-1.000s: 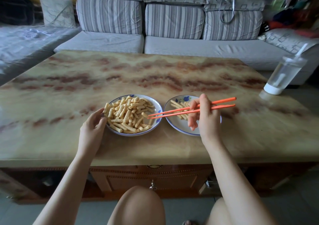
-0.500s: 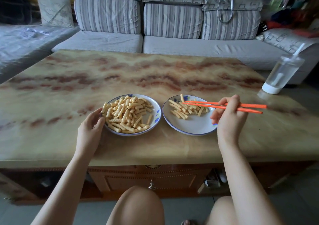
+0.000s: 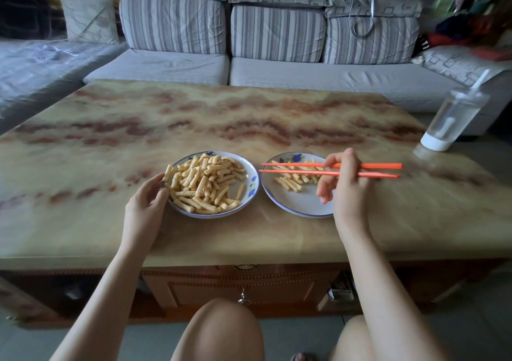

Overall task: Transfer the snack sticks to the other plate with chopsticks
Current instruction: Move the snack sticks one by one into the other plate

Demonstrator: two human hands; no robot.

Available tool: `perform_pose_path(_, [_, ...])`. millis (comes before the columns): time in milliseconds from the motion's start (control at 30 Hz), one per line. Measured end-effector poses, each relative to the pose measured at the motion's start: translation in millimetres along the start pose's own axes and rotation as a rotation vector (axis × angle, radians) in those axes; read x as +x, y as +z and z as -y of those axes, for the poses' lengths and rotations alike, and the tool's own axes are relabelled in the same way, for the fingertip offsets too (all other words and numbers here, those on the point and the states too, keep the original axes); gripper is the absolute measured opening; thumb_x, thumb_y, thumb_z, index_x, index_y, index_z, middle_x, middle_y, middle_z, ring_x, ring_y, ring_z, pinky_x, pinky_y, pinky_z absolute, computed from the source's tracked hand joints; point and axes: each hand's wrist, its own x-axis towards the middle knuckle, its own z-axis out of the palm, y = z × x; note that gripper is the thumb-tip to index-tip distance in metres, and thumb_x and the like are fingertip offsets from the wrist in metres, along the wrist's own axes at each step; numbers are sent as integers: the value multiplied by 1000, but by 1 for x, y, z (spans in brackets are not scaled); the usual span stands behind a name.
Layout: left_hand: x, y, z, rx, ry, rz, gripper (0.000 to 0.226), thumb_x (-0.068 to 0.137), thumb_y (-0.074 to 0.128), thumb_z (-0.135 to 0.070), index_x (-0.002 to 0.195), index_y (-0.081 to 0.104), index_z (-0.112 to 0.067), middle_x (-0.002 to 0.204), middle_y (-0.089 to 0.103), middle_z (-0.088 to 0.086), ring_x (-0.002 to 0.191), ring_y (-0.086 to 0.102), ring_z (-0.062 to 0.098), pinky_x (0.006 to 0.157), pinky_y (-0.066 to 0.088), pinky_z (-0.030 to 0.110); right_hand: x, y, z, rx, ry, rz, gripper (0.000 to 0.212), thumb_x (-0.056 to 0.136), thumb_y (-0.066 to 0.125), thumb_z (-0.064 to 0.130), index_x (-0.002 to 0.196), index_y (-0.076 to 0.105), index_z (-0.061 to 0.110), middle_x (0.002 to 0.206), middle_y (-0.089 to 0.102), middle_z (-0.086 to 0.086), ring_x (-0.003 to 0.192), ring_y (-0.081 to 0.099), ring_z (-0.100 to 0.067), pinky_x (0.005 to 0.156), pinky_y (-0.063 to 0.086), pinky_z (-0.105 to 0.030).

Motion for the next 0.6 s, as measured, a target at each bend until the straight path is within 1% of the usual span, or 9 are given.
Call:
perform_pose_path(133, [-1,0,0,-4,2,0,35,93,52,-12,127,59,-19,121,64,0,107,53,4,84,35,13,-8,15,-3,-33,11,155,48,105,30,23,64,53,11,33,40,-1,27,35,-15,34,23,-16])
perform_pose_path(167, [-1,-1,0,-2,1,-1,35,93,52,-12,127,59,-19,121,63,-1,107,53,4,83,35,11,-10,18,-3,-38,12,185,48,105,30,24,64,53,11,32,39,0,27,34,-15,34,23,-16])
perform_pose_path(267, [0,0,0,2,-3,-2,35,93,52,-13,128,59,-18,121,63,-2,106,52,2,77,33,0,-15,23,-2,-47,20,249,49,104,31,26,64,55,13,33,39,-2,28,32,-14,35,21,-19])
perform_pose_path(300, [0,0,0,3,-3,-1,35,94,52,-13,128,59,-18,122,63,-2,106,52,2,75,33,-1,-16,24,-2,-46,34,259,50,105,31,26,63,56,13,34,39,-3,27,31,-13,35,21,-20])
perform_pose_path(333, [0,0,0,3,-4,0,36,94,52,-13,128,59,-18,122,63,-1,106,52,2,76,33,0,-17,25,-2,-48,47,268,50,105,31,26,63,56,12,34,39,-4,27,30,-13,35,21,-19])
perform_pose_path(433, [0,-1,-1,-5,-8,-1,36,94,52,-13,128,59,-18,122,63,0,107,52,3,84,35,12,-20,29,-2,-64,52,314,49,105,30,25,66,56,10,34,41,-3,28,32,-13,34,24,-17])
perform_pose_path(467, [-1,-1,-1,-7,-7,0,36,93,52,-12,128,59,-18,121,63,0,107,53,3,85,35,14,-21,30,-2,-67,49,325,49,105,30,25,66,55,9,34,41,-3,29,33,-14,34,25,-18])
perform_pose_path(600, [-1,-1,-1,-10,-4,1,36,93,52,-12,128,59,-19,121,63,-1,107,53,4,84,36,12,-21,30,-3,-53,47,288,48,105,29,25,65,49,9,34,41,-2,29,38,-15,35,26,-19])
